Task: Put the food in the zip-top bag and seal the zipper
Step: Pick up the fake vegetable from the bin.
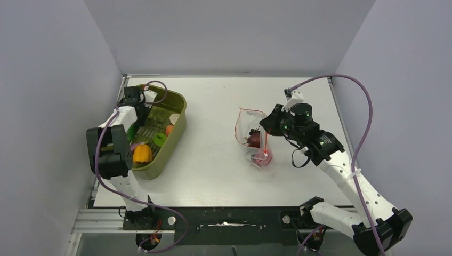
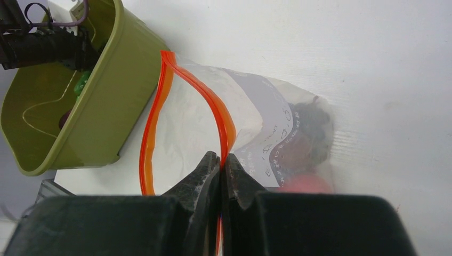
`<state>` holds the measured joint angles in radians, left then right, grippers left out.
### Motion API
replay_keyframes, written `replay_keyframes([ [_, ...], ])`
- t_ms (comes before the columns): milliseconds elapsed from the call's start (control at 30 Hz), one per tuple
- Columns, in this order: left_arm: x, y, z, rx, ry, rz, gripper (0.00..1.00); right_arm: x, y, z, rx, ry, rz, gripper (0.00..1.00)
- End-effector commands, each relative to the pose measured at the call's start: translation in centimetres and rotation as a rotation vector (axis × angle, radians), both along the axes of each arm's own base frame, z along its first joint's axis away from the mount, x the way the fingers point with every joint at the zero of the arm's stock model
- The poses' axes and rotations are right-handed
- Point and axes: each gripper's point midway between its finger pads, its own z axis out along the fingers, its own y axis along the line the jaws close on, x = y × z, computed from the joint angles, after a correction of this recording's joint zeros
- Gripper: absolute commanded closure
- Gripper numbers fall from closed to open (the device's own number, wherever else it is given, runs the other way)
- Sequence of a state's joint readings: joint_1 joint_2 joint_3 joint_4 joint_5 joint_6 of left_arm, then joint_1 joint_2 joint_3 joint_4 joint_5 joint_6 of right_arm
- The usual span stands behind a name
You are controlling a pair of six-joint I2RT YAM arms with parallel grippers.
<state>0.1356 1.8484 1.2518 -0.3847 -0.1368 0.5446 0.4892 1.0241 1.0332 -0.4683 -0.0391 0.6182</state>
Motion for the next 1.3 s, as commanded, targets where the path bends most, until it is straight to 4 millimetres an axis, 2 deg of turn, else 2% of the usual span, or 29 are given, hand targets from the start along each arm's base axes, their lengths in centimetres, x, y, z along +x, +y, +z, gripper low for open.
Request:
replay_keyframes([
  [0,1.4,-1.9,4.7,-0.065,-0.140,-0.012,0.97,0.2,0.1,3.3,0.067,-0.090,-0.002,1.00],
  [33,1.3,-2.0,5.0,-0.071,-0.149,0.000,1.00,0.2,0.0,3.2,0.066,-0.089,-0.004,1.00],
  [167,1.1,-2.3,6.7,-0.089,-0.202,0.055,1.00,0.0,-0.1,2.7,0.068,-0.078,-0.013,1.00],
  [367,1.0,-3.8,10.0,-0.194,-0.328,0.099,1.00,-0.1,0.1,2.2,0.085,-0.059,-0.014,1.00],
  [600,0.6,-5.6,14.5,-0.327,-0.491,0.126,1.00,-0.2,1.1,2.3,0.148,-0.032,0.001,1.00],
  [867,-1.0,-7.1,20.3,-0.459,-0.688,0.134,1.00,0.1,2.7,2.4,0.222,0.011,0.024,1.00],
  [1100,-2.6,-10.8,25.2,-0.727,-0.829,0.084,1.00,0.6,4.4,2.6,0.283,0.038,0.041,1.00],
  [1167,-3.2,-11.6,27.0,-0.832,-0.893,0.097,1.00,0.8,4.9,2.7,0.290,0.044,0.042,1.00],
  [1267,-4.3,-13.6,30.0,-0.974,-0.955,0.027,1.00,0.9,5.9,2.8,0.303,0.048,0.055,1.00],
])
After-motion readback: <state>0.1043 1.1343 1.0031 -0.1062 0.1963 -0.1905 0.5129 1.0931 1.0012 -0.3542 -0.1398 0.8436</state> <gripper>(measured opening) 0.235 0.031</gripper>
